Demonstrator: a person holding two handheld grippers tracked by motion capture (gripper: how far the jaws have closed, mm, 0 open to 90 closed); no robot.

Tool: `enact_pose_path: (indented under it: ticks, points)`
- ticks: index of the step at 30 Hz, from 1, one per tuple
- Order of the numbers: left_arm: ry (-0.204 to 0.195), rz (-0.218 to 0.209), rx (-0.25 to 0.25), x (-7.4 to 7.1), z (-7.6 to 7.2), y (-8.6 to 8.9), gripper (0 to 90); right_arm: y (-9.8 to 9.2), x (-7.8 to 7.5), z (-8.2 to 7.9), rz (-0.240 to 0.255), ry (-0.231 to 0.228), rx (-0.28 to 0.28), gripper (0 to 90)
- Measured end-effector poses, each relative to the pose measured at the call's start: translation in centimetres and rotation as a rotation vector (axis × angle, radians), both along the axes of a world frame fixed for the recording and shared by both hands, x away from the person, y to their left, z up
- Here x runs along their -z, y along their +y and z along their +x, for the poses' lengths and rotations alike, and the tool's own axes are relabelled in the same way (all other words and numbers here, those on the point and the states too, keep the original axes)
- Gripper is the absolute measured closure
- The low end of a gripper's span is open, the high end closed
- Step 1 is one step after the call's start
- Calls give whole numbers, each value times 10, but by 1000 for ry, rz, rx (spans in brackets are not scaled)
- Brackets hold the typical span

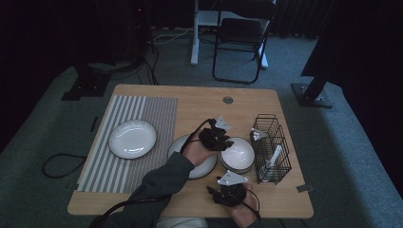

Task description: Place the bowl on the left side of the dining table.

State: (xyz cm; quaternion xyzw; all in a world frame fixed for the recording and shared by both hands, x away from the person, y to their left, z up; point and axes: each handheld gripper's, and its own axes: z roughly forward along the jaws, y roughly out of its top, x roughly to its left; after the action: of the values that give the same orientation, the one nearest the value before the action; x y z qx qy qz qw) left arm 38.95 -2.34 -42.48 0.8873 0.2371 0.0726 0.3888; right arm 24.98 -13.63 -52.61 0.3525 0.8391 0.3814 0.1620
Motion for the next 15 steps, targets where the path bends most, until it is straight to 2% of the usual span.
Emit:
enact_pose_path:
  ticks: [7,15]
  points:
    - [9,15,-15,4,3,-3,766,0,0,0,-1,-1,-1,454]
    - [-21,21,-38,4,0,-5,813,0,0,0,-1,-1,0,455]
